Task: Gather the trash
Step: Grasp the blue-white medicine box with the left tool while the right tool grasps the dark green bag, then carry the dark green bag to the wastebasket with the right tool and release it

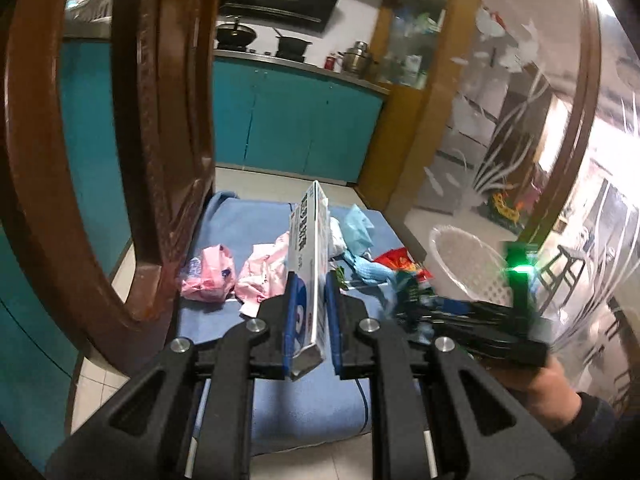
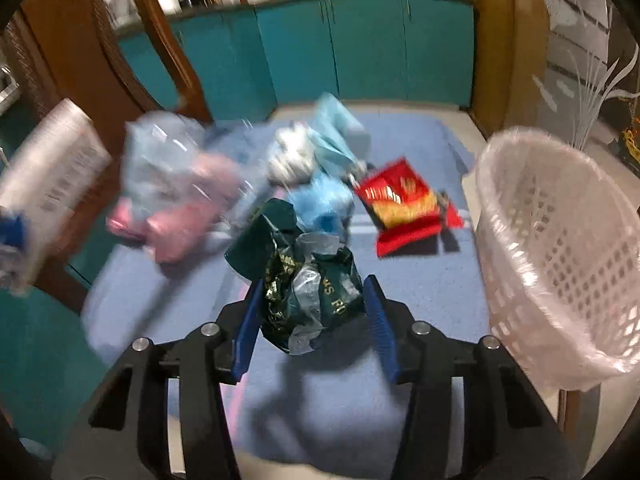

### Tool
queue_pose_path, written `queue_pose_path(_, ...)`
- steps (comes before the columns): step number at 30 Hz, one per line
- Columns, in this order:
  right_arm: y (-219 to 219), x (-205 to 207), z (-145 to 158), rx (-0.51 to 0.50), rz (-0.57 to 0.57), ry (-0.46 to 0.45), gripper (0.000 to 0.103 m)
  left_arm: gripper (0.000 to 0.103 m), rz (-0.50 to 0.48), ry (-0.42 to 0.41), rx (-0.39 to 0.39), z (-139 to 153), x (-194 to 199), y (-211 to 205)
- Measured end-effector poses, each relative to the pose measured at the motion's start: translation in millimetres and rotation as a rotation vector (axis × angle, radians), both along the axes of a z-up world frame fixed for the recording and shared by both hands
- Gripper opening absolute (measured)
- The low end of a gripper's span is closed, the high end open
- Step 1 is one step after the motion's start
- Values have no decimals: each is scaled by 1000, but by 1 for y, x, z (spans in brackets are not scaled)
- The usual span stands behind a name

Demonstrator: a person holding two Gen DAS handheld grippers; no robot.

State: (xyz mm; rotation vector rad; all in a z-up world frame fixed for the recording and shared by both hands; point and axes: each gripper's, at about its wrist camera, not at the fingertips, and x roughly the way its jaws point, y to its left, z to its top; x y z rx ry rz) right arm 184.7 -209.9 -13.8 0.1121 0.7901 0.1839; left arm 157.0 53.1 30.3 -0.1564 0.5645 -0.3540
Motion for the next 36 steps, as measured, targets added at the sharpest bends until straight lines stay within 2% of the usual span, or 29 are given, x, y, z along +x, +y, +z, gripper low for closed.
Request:
queue_pose_path(4,-10,-31,34,60,-6,-102,50,15,17,-15,-15,1,1,5)
queue_pose_path(7,-19,-41,48,90,-10,-162,50,15,25,-31,-22,3,-2,4)
queue_pose_path(19,-21,-37,48,63,-35,-152,50,15,19,-17,17,-3,-1,-8)
queue_pose_path(36,-20,-35,46,55,-42,-142,50,15,30,2,33,-6,-1,-7)
